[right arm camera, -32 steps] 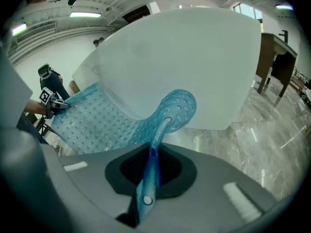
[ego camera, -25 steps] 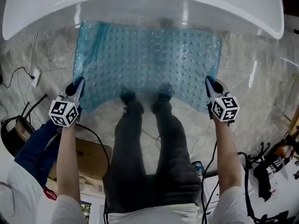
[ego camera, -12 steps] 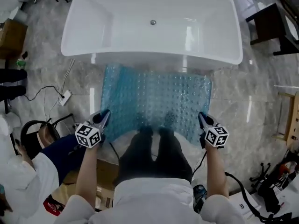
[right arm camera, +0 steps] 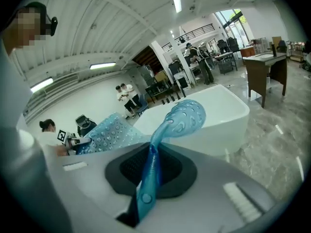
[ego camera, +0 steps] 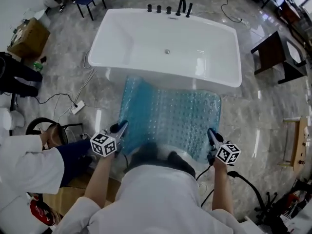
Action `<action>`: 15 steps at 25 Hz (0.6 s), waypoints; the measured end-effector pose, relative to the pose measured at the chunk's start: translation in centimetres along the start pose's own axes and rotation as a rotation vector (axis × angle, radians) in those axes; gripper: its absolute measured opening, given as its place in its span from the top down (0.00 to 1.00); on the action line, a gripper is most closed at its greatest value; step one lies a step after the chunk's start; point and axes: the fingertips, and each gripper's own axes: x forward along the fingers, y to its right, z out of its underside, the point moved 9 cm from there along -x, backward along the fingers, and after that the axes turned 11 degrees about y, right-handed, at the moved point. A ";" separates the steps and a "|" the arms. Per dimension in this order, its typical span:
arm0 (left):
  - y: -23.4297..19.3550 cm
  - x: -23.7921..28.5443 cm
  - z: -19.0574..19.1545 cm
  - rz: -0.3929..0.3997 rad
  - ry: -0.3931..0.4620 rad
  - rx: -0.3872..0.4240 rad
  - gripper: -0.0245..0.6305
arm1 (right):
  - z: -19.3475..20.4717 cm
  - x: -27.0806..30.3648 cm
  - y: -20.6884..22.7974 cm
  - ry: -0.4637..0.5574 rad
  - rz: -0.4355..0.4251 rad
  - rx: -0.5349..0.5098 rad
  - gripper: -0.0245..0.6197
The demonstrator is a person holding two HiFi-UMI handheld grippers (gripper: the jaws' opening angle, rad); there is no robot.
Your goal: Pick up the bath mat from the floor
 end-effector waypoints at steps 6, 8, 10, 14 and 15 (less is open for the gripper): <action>9.4 -4.0 1.7 -0.038 0.089 0.010 0.92 | -0.9 -7.8 -0.4 0.042 -0.131 0.011 0.93; 12.6 -5.0 2.9 -0.047 0.109 0.016 0.92 | -0.9 -10.3 -0.2 0.050 -0.169 0.006 0.93; 15.5 -5.7 3.9 -0.051 0.133 0.012 0.92 | -1.0 -12.3 -0.1 0.055 -0.210 0.004 0.93; 19.9 -6.4 5.1 -0.038 0.187 -0.013 0.92 | -1.2 -14.9 -0.2 0.063 -0.293 0.005 0.92; 20.8 -6.8 5.4 -0.033 0.193 -0.013 0.92 | -1.0 -15.5 -0.4 0.069 -0.312 0.013 0.92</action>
